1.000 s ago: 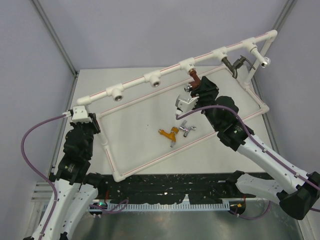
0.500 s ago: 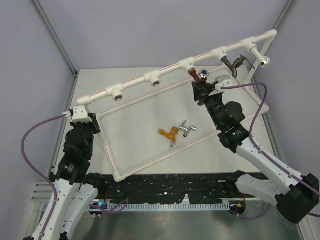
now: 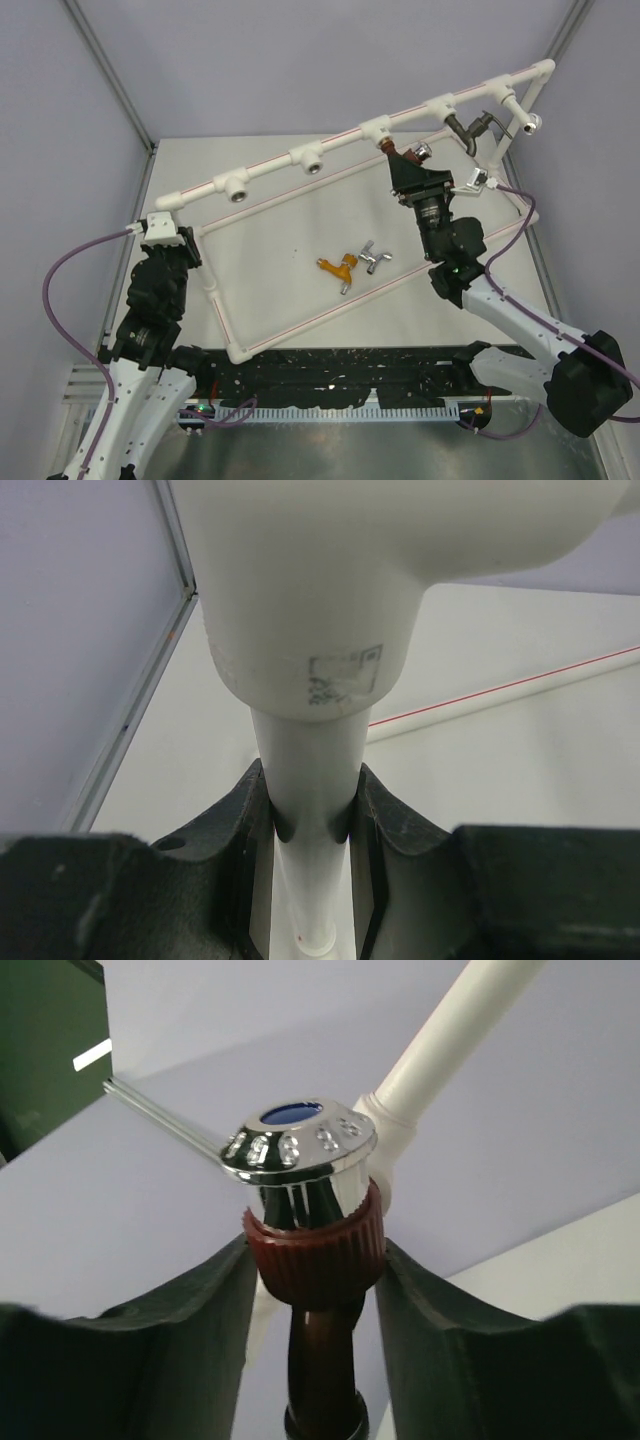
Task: Install the water faucets
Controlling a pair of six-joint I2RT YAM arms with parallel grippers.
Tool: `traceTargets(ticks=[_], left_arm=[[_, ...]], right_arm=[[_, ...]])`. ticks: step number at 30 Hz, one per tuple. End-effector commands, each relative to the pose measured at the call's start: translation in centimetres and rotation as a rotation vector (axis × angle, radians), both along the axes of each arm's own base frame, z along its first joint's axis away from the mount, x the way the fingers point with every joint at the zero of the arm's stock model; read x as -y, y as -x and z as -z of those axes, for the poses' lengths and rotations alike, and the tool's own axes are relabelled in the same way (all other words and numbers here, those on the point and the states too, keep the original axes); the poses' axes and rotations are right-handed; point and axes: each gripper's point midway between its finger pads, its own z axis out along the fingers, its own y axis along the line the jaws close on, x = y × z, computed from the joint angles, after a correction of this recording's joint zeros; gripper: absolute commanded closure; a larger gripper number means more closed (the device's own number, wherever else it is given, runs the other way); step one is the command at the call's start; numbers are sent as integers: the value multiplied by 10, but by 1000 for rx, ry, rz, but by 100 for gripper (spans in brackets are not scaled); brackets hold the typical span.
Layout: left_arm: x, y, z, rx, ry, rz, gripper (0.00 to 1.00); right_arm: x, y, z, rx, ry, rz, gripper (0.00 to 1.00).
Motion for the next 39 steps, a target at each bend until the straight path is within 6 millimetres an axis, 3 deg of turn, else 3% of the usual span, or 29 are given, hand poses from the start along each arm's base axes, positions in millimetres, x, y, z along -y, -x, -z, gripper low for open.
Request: traceTargets(ticks=[1, 3, 5, 6, 10, 13, 16, 17, 18, 19, 20, 21, 22, 23, 26, 28, 35, 39], left_arm=[[16, 2, 16, -70, -30, 95, 100], [16, 2, 16, -68, -31, 96, 100], [16, 2, 17, -71, -34, 96, 100], [16, 2, 16, -71, -35, 95, 100], [16, 2, 16, -71, -35, 97, 100], [17, 2, 17, -73, -35, 101, 100], [17, 2, 17, -73, -37, 103, 100], [17, 2, 17, -75, -37, 103, 100], [17, 2, 17, -75, -38, 103, 100], [17, 2, 17, -75, -38, 103, 100], [17, 2, 17, -73, -38, 101, 100], [17, 2, 17, -76, -39, 100, 100], [17, 2, 17, -76, -39, 100, 100], [17, 2, 17, -76, -39, 101, 100], [17, 2, 17, -76, -39, 104, 100], [16, 2, 17, -76, -42, 100, 100], [17, 2, 17, -74, -43, 103, 100], [18, 2, 17, -75, -45, 107, 100]], right_arm=[[31, 18, -43, 156, -81, 88, 38], [36, 23, -42, 199, 2, 124, 27], [43, 27, -38, 210, 47, 148, 6], [46, 29, -38, 222, 64, 159, 5], [61, 37, -30, 244, 318, 284, 5], [73, 51, -40, 293, 558, 381, 4], [85, 60, -53, 352, 917, 505, 5], [84, 58, -47, 350, 1028, 507, 5], [87, 62, -58, 410, 1181, 562, 5], [87, 61, -54, 411, 1266, 558, 5], [85, 63, -61, 487, 1428, 599, 5], [84, 60, -51, 489, 1538, 574, 4], [83, 61, -60, 552, 1671, 614, 5], [81, 58, -47, 566, 1796, 577, 5], [76, 56, -52, 720, 2096, 641, 5], [82, 47, -47, 704, 2267, 690, 5], [67, 38, -49, 776, 2539, 788, 5], [58, 33, -54, 813, 2602, 872, 5]])
